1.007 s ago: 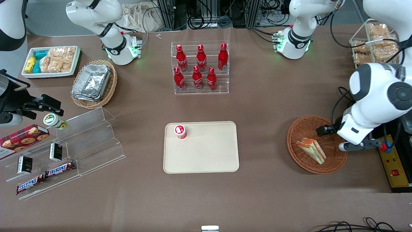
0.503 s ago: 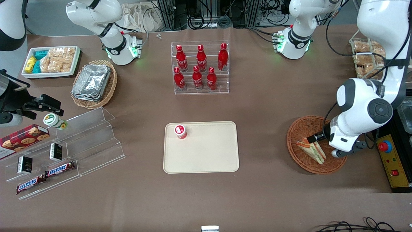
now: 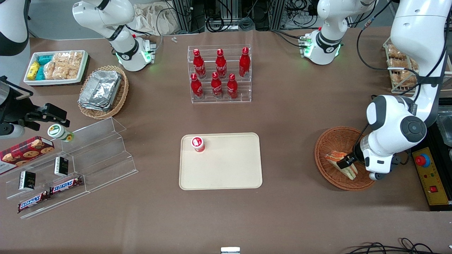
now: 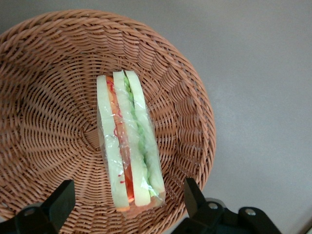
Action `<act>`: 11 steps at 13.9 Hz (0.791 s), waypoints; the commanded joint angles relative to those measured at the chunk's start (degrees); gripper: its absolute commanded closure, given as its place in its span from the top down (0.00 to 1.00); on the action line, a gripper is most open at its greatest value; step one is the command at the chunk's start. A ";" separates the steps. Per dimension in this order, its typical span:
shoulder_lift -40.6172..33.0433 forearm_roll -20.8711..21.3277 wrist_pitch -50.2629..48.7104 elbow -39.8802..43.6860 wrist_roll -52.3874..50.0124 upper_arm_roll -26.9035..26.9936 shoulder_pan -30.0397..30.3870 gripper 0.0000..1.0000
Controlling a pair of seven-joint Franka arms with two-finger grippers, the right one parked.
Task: Place sandwich from basket to tray
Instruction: 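Close the left gripper on the wrapped sandwich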
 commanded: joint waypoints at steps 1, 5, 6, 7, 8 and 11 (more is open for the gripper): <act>2.31 1.14 1.47 0.75 -1.78 -0.15 0.45 0.99; 3.98 1.93 2.61 0.49 -1.87 1.43 0.36 0.99; 4.16 2.02 2.79 0.49 -1.87 1.43 0.36 0.99; 4.25 2.02 2.79 0.40 -1.87 1.43 0.36 0.99; 4.51 2.02 2.79 0.31 -1.87 1.43 0.36 0.98; 4.95 2.02 2.79 0.40 -1.87 1.52 0.27 0.83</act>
